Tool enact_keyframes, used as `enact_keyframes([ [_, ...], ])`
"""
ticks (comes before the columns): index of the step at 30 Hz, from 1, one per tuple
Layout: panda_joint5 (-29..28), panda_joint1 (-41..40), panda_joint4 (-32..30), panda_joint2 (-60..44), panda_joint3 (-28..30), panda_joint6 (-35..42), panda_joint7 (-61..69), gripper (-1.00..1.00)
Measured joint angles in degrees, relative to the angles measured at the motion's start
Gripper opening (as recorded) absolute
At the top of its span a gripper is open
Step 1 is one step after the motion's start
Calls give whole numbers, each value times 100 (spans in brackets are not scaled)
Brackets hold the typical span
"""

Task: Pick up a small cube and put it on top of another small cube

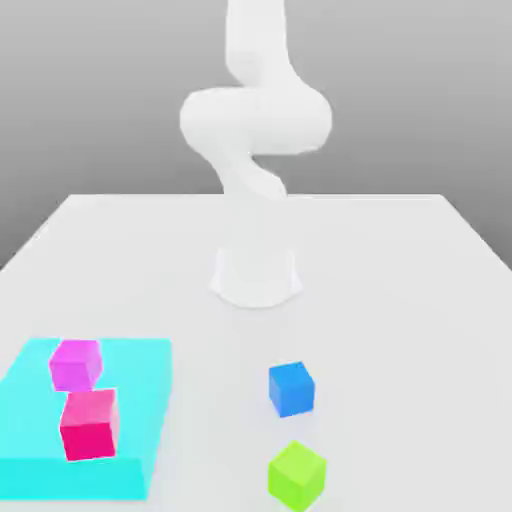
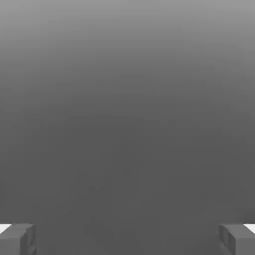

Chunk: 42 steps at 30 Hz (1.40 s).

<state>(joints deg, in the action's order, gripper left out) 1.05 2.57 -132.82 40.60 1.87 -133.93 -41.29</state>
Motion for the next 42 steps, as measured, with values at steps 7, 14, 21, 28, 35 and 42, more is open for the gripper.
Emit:
enact_keyframes([
  [7,358,648,-295,-1493,458,-609,1333,0],
  [14,757,1000,-581,-2958,613,-1199,2675,0],
  [21,802,1187,-877,-4383,590,-1817,3762,0],
  [28,499,1148,-1015,-5764,517,-2616,4309,0],
  [35,637,985,-904,-6371,321,-3081,4433,-100],
  [42,411,1101,-1041,-5702,484,-2552,4266,-100],
])
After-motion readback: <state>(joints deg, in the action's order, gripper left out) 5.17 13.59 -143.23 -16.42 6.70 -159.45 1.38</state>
